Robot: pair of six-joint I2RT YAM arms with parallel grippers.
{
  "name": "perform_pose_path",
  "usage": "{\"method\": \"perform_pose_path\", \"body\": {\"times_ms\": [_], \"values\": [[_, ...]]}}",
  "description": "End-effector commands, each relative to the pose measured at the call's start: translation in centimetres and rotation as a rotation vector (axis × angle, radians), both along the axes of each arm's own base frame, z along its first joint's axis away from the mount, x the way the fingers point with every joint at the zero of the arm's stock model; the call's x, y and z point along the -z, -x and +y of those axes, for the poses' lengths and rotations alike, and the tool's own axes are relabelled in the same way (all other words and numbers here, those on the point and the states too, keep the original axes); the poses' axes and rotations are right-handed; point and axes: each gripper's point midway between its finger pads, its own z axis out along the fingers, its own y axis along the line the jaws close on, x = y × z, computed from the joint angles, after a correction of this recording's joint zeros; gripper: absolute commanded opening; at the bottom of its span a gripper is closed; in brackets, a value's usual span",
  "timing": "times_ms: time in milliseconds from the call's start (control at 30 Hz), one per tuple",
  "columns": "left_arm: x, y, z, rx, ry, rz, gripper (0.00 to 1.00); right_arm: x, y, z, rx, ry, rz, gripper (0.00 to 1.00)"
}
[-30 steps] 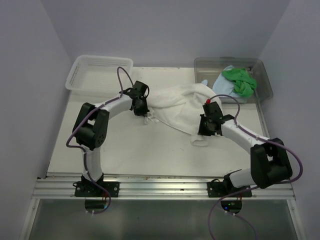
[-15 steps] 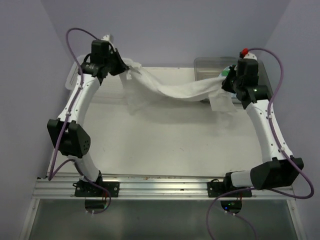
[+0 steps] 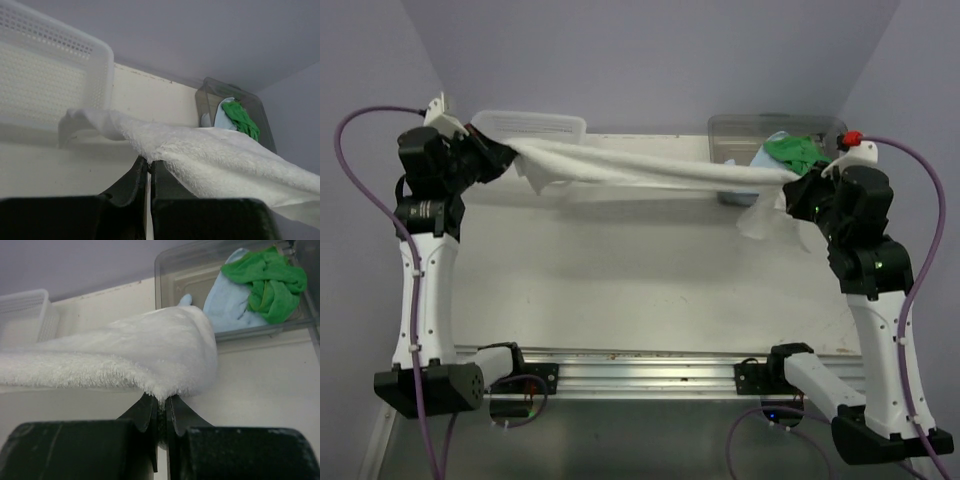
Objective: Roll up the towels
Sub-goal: Flatten the towel
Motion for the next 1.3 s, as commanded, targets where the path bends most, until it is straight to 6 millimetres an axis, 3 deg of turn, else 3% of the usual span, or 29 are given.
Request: {"method": "perform_pose_path", "body": {"times_ms": [0, 67, 100, 133, 167, 200, 233, 267, 300, 400, 533, 633, 733, 900, 1033, 1100, 1267], "values": [[7.5, 2.9, 0.5, -0.041, 0.012, 0.117, 0.0, 8.1, 2.9, 1.4, -0.07, -0.053, 0.199, 0.0], [11.7, 4.2, 1.7, -0.112, -0.013, 0.204, 0.0, 11.0, 4.7, 2.7, -0.121, -0.12, 0.249, 0.05], [15.4, 5.3, 1.9, -0.134, -0.011, 0.292, 0.07, 14.9, 5.5, 3.3, -0.116, -0.174, 0.341, 0.16], [16.7, 5.9, 2.5, -0.175, -0.017, 0.33, 0.22, 16.3, 6.2, 4.0, -0.143, -0.207, 0.38, 0.34], [17.6, 6.2, 2.8, -0.189, -0.008, 0.361, 0.37, 17.0, 6.8, 4.2, -0.143, -0.225, 0.39, 0.45], [18.3, 6.4, 2.8, -0.188, -0.007, 0.385, 0.72, 18.5, 7.3, 4.2, -0.131, -0.243, 0.429, 0.54], [18.3, 6.3, 2.8, -0.184, -0.007, 0.387, 0.83, 18.8, 7.4, 4.0, -0.118, -0.239, 0.435, 0.7], [18.3, 6.3, 2.8, -0.182, -0.009, 0.393, 0.92, 18.8, 7.3, 3.8, -0.104, -0.228, 0.435, 0.73], [17.6, 6.0, 3.0, -0.186, -0.014, 0.379, 0.93, 18.7, 7.1, 3.4, -0.091, -0.209, 0.438, 0.75], [17.9, 6.0, 3.7, -0.22, -0.036, 0.423, 0.89, 18.7, 6.0, 2.6, -0.059, -0.161, 0.454, 0.75], [21.2, 7.4, 4.6, -0.263, -0.071, 0.554, 0.77, 19.2, 4.3, 3.3, -0.078, -0.184, 0.452, 0.75], [24.0, 9.5, 4.0, -0.302, -0.094, 0.669, 0.74, 20.1, 3.7, 3.9, -0.096, -0.212, 0.463, 0.74], [27.0, 12.0, 0.4, -0.265, -0.086, 0.791, 0.69, 21.1, 3.5, 4.1, -0.102, -0.216, 0.49, 0.74], [31.7, 15.4, 0.1, -0.377, -0.004, 0.916, 0.62, 21.8, 3.1, 4.3, -0.113, -0.213, 0.508, 0.74], [34.0, 16.1, -0.5, -0.435, 0.097, 0.954, 0.53, 22.0, 3.0, 4.4, -0.122, -0.206, 0.518, 0.74], [34.9, 15.6, -1.2, -0.413, 0.137, 0.948, 0.53, 22.0, 2.9, 4.4, -0.127, -0.2, 0.519, 0.74], [35.5, 14.1, -0.9, -0.452, 0.145, 0.931, 0.56, 22.4, 2.9, 4.5, -0.137, -0.2, 0.532, 0.74]]}}
